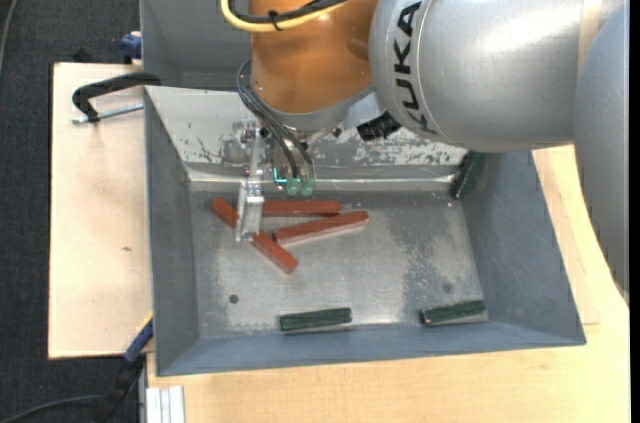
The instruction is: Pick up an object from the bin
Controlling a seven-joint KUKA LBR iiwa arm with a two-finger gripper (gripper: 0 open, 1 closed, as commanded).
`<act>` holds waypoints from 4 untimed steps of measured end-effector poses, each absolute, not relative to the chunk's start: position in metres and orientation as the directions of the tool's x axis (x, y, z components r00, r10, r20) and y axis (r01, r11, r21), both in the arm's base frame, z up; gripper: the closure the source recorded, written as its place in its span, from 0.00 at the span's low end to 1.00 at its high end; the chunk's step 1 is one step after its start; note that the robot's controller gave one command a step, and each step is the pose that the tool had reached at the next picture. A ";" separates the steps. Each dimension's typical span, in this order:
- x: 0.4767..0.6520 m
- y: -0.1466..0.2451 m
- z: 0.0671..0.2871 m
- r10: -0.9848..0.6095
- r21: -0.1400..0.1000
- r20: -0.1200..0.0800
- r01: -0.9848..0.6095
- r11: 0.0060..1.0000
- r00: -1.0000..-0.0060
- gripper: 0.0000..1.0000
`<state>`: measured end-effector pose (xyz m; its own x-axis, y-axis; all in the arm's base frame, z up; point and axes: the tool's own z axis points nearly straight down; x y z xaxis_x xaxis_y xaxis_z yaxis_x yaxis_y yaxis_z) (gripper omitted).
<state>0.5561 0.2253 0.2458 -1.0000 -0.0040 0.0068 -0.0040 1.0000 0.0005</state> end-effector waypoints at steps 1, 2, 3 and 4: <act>0.585 0.147 0.066 0.135 -0.002 0.006 0.135 0.991 -0.991 0.00; 0.581 0.172 0.103 0.095 0.005 -0.007 0.095 0.995 -0.995 0.00; 0.584 0.175 0.101 0.339 0.004 -0.003 0.339 0.941 -0.941 0.00; 0.585 0.175 0.070 0.487 0.000 0.002 0.487 0.874 -0.874 0.00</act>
Offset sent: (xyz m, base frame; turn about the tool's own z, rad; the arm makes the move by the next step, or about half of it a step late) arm 0.0299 -0.0771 -0.1758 0.1369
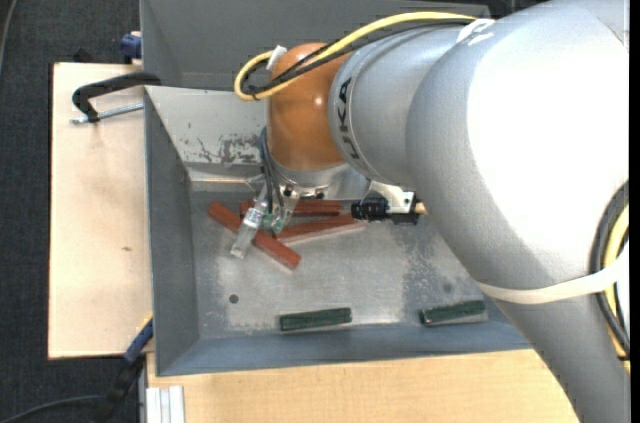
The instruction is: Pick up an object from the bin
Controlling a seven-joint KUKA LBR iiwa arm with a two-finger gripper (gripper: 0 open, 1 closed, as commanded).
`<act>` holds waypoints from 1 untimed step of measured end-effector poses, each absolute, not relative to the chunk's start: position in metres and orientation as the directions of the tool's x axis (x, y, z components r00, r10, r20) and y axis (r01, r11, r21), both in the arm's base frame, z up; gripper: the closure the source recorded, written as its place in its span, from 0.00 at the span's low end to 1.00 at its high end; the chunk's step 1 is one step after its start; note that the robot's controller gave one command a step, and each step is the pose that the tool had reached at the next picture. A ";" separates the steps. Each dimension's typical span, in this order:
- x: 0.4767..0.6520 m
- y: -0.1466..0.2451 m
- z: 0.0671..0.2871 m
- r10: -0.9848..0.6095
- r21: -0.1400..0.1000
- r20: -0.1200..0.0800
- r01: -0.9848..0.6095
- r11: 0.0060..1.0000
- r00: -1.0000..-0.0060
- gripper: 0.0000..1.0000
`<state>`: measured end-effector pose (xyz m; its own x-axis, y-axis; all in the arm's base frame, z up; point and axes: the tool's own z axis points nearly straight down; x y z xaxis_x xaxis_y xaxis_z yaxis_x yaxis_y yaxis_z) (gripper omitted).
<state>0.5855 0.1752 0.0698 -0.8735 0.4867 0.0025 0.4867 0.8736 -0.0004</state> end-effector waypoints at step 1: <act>0.586 0.176 0.071 0.486 0.001 0.001 0.486 0.874 -0.874 0.00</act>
Offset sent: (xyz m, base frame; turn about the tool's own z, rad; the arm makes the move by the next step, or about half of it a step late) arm 0.0000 0.0000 0.0000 0.0000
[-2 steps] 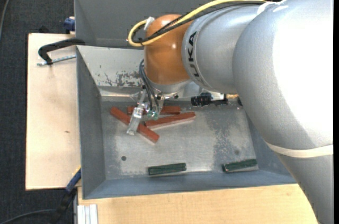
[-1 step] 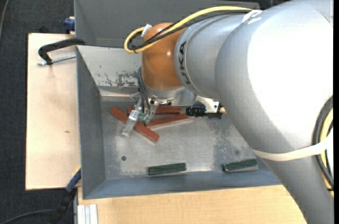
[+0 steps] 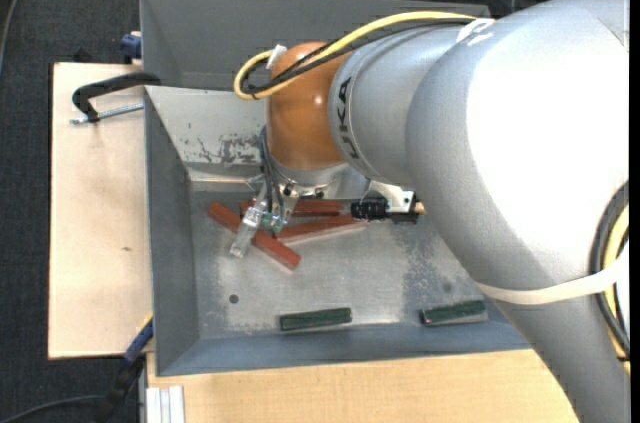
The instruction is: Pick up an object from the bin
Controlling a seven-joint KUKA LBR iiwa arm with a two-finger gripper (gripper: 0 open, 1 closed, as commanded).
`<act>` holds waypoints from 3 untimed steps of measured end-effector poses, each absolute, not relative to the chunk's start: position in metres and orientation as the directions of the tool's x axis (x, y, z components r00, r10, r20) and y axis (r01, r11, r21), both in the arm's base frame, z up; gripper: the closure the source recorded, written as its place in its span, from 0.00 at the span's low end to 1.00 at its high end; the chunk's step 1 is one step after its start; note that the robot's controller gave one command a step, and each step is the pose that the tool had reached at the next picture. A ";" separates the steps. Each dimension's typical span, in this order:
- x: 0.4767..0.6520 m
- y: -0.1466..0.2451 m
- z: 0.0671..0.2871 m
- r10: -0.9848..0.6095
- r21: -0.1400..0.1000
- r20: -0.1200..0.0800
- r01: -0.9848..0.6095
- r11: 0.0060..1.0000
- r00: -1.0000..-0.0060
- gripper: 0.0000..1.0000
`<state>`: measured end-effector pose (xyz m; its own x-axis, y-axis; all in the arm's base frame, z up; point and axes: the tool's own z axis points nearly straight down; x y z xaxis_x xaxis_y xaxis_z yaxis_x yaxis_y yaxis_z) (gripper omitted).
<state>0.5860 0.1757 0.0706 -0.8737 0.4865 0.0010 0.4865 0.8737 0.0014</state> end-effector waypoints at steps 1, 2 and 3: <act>0.586 0.176 0.070 0.487 0.001 0.001 0.487 0.874 -0.874 1.00; 0.588 0.177 0.128 0.486 0.008 -0.006 0.486 0.874 -0.874 1.00; 0.591 0.178 0.184 0.484 0.008 -0.007 0.484 0.875 -0.875 1.00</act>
Offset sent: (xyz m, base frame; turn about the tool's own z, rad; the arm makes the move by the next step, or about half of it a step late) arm 0.0000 0.0000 0.0000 0.0000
